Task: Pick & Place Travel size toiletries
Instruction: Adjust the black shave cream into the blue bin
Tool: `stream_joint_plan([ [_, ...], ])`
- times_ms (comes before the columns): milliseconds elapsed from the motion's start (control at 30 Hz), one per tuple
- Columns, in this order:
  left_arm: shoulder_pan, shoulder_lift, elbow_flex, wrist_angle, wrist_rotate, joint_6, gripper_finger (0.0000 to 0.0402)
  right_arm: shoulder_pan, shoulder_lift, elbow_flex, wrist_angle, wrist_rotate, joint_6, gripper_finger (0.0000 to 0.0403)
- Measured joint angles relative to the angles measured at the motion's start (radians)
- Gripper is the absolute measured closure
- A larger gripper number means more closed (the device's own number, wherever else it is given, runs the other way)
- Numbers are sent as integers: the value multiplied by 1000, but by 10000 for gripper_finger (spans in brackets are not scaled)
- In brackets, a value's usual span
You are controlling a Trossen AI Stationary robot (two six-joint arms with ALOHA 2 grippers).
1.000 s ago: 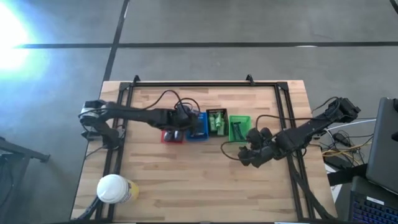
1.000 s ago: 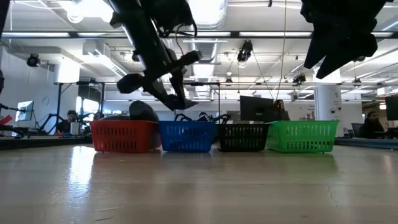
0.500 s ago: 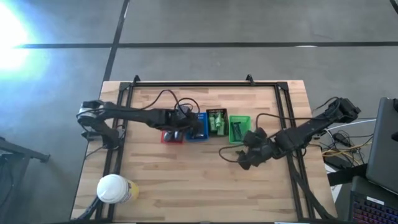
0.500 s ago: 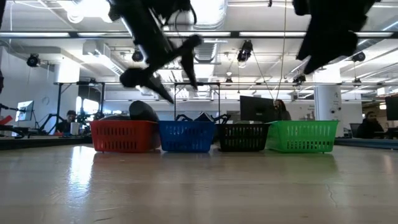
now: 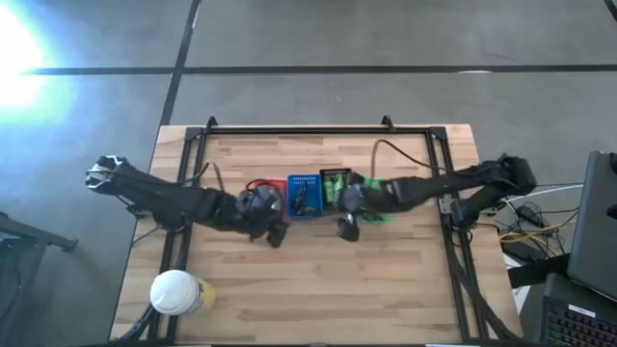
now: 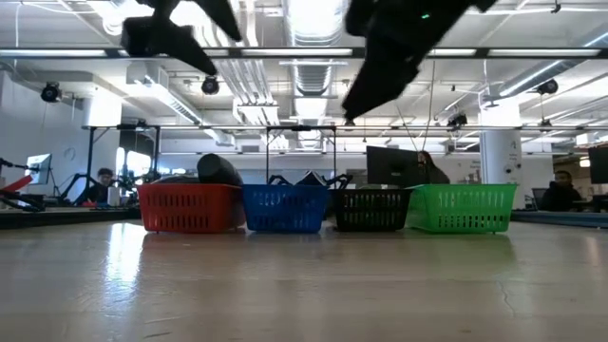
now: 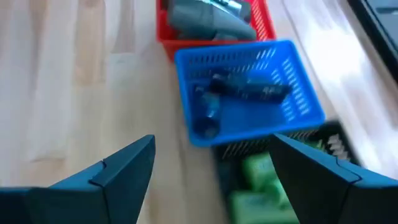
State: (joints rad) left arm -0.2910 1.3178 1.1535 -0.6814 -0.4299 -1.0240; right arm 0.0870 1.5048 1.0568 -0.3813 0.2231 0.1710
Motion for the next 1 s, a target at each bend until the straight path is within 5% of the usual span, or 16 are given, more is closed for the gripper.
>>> stream_joint_plan([
  [167,-31,-58,-28,-115,-85,1,113,-65,162,149,-31,-68,-104,98],
  [567,2,-212,-180,-106,-112,95,115,-112,498,508,-370,-123,-231,162],
  [800,2,-287,-237,-77,-121,75,115,-161,525,560,-429,-100,-259,217],
  [1000,3,-314,-251,-68,-166,77,115,-220,517,560,-384,49,-256,258],
])
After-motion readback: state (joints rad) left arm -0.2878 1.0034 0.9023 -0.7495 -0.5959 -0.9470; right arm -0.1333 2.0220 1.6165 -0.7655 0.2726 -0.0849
